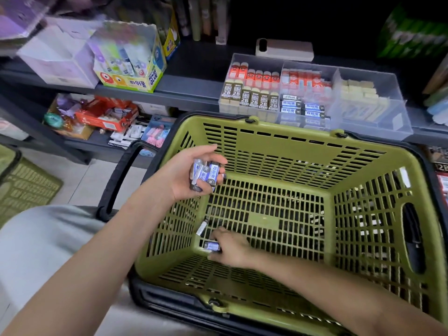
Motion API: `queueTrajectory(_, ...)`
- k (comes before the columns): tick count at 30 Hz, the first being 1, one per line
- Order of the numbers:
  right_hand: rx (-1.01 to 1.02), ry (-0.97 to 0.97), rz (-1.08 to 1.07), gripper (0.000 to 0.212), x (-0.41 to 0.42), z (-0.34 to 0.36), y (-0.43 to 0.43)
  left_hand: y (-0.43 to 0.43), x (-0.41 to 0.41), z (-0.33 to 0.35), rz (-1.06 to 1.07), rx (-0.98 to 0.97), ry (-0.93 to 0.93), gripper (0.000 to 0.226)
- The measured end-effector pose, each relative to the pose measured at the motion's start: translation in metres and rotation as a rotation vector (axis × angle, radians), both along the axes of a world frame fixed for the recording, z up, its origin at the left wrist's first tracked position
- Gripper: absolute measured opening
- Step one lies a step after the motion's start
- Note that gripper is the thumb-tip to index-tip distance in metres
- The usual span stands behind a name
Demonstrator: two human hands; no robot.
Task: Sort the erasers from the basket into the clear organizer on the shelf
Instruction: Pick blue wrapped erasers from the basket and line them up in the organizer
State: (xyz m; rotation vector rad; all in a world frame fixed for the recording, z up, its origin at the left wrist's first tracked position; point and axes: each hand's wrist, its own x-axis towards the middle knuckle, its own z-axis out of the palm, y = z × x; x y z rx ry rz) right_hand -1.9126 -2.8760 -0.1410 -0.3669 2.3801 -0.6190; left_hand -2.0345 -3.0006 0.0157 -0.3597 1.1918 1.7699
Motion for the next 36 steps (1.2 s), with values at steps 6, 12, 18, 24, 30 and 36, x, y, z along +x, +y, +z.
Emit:
queueTrajectory(6,-0.032,-0.099,0.01,0.038,0.006,-0.002,0.013,0.001,0.0,-0.006,0.045,0.002,0.042,0.027)
queueTrajectory(12,-0.223,-0.129,-0.106,0.03,0.024,-0.013,0.017,0.01,0.003,-0.012,0.09,-0.046,0.0,0.022)
queueTrajectory(18,-0.255,0.115,-0.219,0.031,0.023,-0.017,0.023,0.016,0.007,-0.021,0.216,-0.073,-0.152,0.018)
queueTrajectory(24,-0.5,0.272,-0.75,0.014,-0.031,0.044,0.053,0.017,0.009,-0.029,0.241,-0.136,-0.253,0.03)
queueTrajectory(30,-0.723,0.572,-0.41,0.025,-0.061,0.134,0.06,0.023,0.009,-0.028,0.044,-0.044,-0.386,0.051)
queueTrajectory(36,-0.304,0.788,0.048,0.06,-0.07,0.157,0.054,0.034,0.023,-0.023,-0.043,0.078,-0.364,0.05)
